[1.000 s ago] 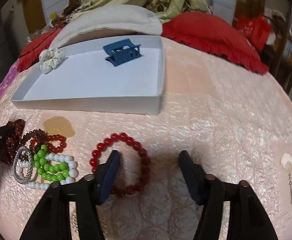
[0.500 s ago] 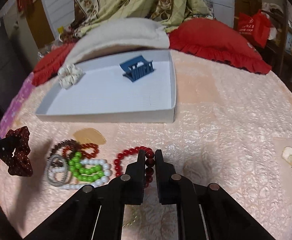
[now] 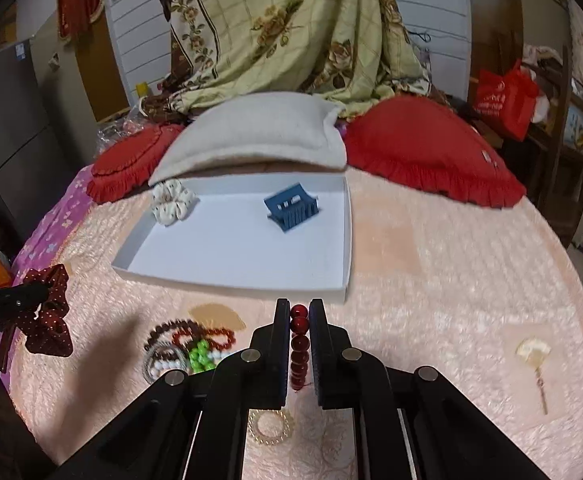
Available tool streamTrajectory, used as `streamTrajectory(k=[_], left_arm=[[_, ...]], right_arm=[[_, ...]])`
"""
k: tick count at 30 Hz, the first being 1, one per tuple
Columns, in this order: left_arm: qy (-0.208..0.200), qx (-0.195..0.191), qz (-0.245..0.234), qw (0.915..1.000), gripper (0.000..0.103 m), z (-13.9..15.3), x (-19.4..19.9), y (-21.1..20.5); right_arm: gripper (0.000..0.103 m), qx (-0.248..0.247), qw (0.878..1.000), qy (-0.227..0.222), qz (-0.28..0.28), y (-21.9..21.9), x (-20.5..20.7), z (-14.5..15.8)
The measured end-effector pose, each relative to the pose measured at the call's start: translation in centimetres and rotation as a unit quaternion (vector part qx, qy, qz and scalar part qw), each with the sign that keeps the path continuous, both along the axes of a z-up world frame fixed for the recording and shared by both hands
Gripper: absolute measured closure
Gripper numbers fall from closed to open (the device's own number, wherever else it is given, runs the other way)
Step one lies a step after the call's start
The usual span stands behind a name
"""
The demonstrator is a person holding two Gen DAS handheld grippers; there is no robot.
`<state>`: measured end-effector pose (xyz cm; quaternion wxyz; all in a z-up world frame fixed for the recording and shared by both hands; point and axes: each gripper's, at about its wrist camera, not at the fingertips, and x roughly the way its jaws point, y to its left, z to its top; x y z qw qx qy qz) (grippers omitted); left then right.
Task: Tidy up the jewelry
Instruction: 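Grasp the red bead bracelet with the right tool while the left carries the scrunchie to the tray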
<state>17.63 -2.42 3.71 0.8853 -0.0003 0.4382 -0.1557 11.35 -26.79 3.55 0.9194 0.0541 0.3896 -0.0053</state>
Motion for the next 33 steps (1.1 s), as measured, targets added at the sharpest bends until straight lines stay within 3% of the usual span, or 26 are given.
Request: streamTrajectory(k=[8,19,27,33], left_arm=[[-0.002,0.004,0.014,0.9999,0.094,0.4,4.8,0.2],[0.031,-0.008,0.025,0.9992,0.094,-2.4,12.4,-1.4],[0.050,0.022,0.035,0.9979,0.094,-6.2,15.8,-2.4],[0.068,0.037,0.061,0.9951,0.094,-8.7,18.1,-1.5]], right_arm=[[0.094,-0.027,0.999,-0.006,0.018,1.6,3.5,1.7],[0.094,-0.031,0.998,0.019,0.049,4.7,10.0,-0.3],[0.094,0.034,0.997,0.043,0.061,6.5,14.8,-2.6],[0.094,0.092,0.991,0.084,0.047,5.6,17.8,-6.4]])
